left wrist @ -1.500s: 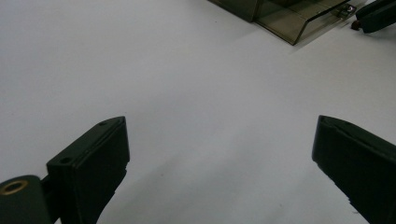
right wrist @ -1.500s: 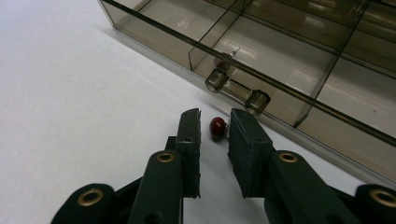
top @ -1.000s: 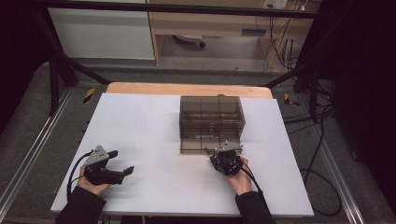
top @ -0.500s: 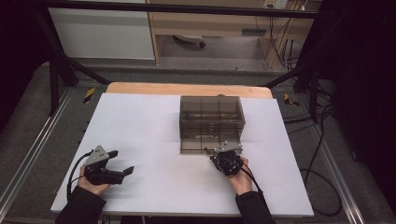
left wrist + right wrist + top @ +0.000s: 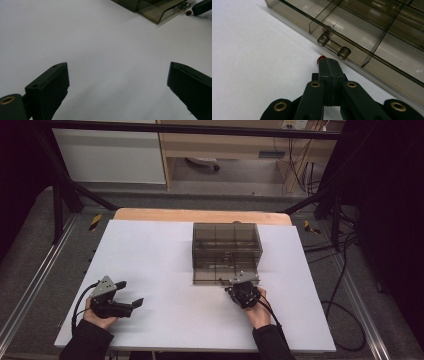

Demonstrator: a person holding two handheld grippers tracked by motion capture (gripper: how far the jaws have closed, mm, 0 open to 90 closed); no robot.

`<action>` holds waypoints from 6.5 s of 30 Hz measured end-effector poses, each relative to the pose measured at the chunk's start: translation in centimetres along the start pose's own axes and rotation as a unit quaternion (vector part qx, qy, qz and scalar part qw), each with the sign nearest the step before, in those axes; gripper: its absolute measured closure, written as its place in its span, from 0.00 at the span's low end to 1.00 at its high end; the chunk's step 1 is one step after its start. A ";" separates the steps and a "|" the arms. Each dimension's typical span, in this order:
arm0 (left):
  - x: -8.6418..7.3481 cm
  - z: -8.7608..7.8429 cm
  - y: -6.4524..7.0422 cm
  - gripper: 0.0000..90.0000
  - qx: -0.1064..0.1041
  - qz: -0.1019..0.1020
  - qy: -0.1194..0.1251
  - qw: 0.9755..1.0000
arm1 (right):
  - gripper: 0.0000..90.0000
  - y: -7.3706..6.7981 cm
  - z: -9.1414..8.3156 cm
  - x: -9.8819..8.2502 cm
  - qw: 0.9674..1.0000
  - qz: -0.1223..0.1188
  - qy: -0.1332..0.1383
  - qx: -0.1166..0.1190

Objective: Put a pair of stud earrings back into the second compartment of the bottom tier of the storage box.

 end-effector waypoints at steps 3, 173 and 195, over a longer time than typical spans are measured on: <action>0.0 0.0 0.0 0.05 0.000 0.000 0.000 1.000 | 1.00 0.0 -0.1 0.1 1.000 0.002 0.005 0.000; 0.0 0.0 0.0 0.05 0.001 0.001 0.000 1.000 | 0.87 -0.1 -2.1 0.8 0.999 0.043 0.010 0.007; 0.0 0.0 0.0 0.05 0.000 0.000 -0.002 1.000 | 0.87 0.8 -2.9 4.2 0.998 0.045 0.040 0.012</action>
Point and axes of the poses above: each handheld gripper's, and its own axes: z roughly forward along the jaws, x roughly out of its top, y roughly to its right, the point moved 5 cm from there along z, roughly forward along the jaws, and after that the axes turned 11 degrees about y, right-handed, at the moved point
